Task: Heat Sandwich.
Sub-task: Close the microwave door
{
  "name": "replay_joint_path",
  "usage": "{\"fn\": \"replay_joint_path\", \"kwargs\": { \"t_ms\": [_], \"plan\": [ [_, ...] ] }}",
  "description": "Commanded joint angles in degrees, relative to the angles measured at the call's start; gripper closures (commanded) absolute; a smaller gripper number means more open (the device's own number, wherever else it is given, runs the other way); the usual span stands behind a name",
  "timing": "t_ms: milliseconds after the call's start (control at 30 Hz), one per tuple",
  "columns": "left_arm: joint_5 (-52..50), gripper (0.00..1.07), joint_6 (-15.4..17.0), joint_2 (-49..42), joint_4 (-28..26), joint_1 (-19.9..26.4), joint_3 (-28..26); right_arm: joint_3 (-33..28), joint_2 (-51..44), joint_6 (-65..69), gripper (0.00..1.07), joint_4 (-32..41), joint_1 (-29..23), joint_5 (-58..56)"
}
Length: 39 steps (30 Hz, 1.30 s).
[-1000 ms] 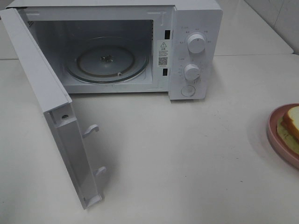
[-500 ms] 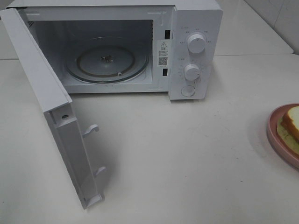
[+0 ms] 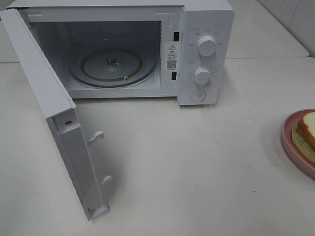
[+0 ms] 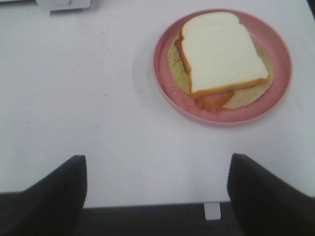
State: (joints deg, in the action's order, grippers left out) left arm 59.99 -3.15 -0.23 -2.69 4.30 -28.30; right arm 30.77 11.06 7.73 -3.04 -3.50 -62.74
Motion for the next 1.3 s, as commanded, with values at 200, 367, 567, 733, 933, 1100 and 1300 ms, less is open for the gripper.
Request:
{"fn": "replay_joint_path", "kwargs": {
  "t_ms": [200,367,567,733,933,1100,1300],
  "plan": [
    [-0.52,0.25,0.0,-0.92,-0.34,0.06,0.11,-1.78,-9.45,0.11,0.31,-2.58,0.0,3.09],
    [-0.52,0.25,0.0,-0.92,-0.34,0.06,0.11,-1.78,-12.89,0.0,0.31,-2.58,0.0,3.09],
    [-0.52,0.25,0.06,-0.97,-0.34,0.06,0.11,-1.78,-12.83,-0.29,0.31,-2.41,0.0,3.15],
    [-0.52,0.25,0.06,-0.97,-0.34,0.06,0.11,-1.78,-12.83,-0.29,0.31,-2.41,0.0,3.15],
    [-0.52,0.25,0.06,-0.97,-0.34,0.06,0.11,-1.78,-12.83,-0.11,0.31,-2.46,0.0,3.15],
    [-0.52,0.25,0.06,-0.97,-0.34,0.06,0.11,-1.78,-12.83,-0.11,0.31,-2.41,0.0,3.15],
    [-0.52,0.25,0.06,-0.97,-0.34,0.06,0.11,-1.78,-12.83,-0.11,0.31,-2.41,0.0,3.15]
  ]
}}
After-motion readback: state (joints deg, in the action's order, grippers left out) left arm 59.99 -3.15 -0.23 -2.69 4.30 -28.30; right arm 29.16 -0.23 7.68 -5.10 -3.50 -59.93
